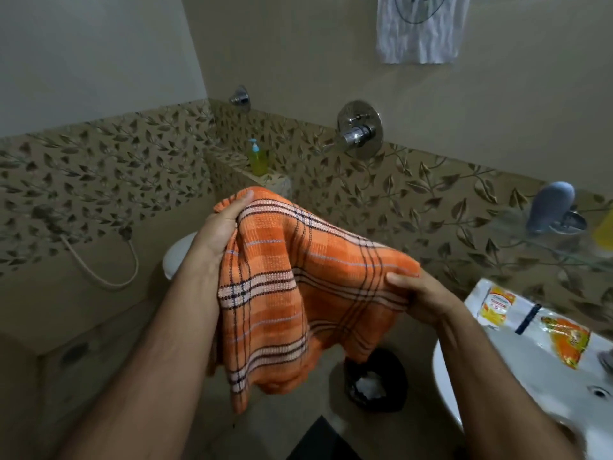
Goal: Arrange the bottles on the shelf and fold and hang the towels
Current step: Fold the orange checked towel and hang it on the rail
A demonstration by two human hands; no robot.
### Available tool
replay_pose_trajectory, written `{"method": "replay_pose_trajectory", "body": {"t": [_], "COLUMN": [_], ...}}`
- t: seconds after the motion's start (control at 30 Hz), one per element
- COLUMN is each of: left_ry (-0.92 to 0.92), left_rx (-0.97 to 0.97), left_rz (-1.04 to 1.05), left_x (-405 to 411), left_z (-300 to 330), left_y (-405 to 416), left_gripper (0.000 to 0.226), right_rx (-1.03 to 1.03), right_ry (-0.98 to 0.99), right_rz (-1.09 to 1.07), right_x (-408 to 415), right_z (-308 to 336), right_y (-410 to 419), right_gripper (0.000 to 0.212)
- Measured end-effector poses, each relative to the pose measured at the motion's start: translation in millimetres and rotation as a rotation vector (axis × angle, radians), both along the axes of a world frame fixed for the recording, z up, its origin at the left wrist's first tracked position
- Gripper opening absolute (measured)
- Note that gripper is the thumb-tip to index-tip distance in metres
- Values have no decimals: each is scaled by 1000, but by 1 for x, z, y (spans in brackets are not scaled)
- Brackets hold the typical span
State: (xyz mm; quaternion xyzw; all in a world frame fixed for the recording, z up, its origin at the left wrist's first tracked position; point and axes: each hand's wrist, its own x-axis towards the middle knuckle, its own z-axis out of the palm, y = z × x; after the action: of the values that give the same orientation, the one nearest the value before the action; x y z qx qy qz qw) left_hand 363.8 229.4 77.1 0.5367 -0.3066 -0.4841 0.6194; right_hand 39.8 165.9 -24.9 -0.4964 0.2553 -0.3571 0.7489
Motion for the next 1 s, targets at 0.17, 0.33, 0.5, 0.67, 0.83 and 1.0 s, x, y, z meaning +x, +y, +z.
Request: {"method": "replay_pose_trajectory", "body": {"t": [0.17,0.33,0.5,0.67,0.83,1.0], "left_ry": [172,118,249,724,675,567], "left_rx": [-37,-48,-182,-326,-156,-162], "left_rz": [-134,-233,-133,-51,-66,-306], "left_x": [32,34,48,-11,-66,-39], "left_z": [-10,-20,-37,-83,-102,-113], "left_y": [11,19,16,18,10,9], "left_gripper": [32,43,78,87,91,97], "right_rx": [34,-79,-23,-22,43,97], "right_ry": [-128,-60,-153,-305,-253,-182], "right_rz": [-102,-221,-259,-342,-403,-457], "right_x": [9,34,60,85,77,41], "right_z": [41,84,124,149,130,105], "right_y": [1,-3,4,4,-5,-15], "right_gripper": [22,28,50,37,27,29]}}
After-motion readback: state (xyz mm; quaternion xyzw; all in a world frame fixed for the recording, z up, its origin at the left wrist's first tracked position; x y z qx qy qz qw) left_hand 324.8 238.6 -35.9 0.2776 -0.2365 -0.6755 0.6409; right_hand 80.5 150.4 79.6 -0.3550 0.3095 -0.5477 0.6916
